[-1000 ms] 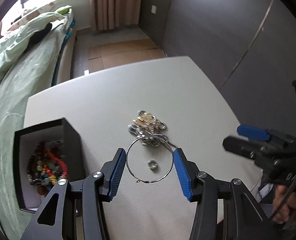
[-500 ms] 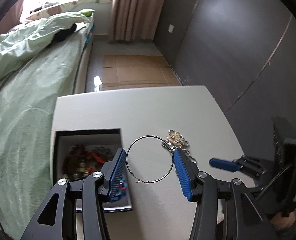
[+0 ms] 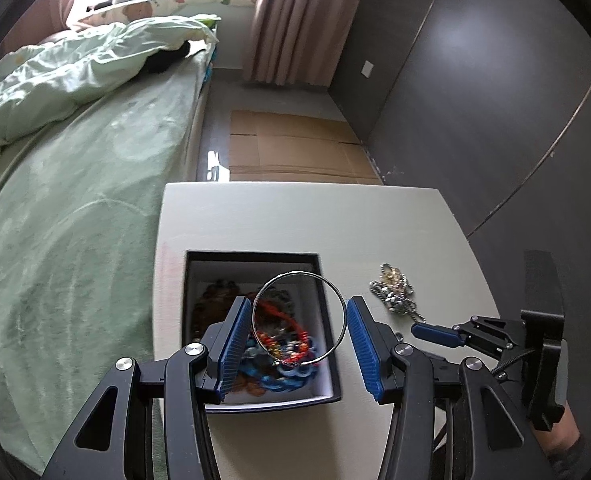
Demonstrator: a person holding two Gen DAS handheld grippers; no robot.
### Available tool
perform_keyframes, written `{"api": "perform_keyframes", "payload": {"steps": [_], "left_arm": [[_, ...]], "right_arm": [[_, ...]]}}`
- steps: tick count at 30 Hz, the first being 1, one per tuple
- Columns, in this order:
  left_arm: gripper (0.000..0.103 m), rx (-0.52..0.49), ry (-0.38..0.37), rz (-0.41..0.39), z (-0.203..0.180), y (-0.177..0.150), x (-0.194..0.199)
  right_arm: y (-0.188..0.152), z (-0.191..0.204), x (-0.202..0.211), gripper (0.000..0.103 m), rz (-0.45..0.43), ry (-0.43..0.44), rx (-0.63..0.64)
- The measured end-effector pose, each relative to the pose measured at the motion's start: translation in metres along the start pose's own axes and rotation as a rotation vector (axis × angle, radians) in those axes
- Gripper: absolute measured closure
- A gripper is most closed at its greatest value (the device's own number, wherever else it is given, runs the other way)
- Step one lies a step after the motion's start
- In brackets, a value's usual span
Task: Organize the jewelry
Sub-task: 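Carry the silver hoop into the box with the left gripper while the right grasps the small ring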
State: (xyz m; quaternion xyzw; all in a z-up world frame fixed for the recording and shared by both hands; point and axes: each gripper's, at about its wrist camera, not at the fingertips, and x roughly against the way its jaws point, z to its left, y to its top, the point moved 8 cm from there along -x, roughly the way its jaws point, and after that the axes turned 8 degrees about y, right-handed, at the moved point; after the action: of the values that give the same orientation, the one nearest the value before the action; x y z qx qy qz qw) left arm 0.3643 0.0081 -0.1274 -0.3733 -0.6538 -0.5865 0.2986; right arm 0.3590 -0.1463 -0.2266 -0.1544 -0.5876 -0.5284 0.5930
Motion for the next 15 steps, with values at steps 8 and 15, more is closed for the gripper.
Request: {"api": "perform_keyframes", "payload": {"steps": [8,15], "left_arm": [[0.052,0.032,-0.014,0.048,0.015,-0.006,-0.006],[0.050,0.090,0.004,0.111,0.030,-0.011,-0.015]], "right_arm": [[-0.001,0.004,-0.015,0.081,0.057,-0.091,0.041],[0.005,0.009,-0.008,0.089,0.034,-0.056,0.003]]}}
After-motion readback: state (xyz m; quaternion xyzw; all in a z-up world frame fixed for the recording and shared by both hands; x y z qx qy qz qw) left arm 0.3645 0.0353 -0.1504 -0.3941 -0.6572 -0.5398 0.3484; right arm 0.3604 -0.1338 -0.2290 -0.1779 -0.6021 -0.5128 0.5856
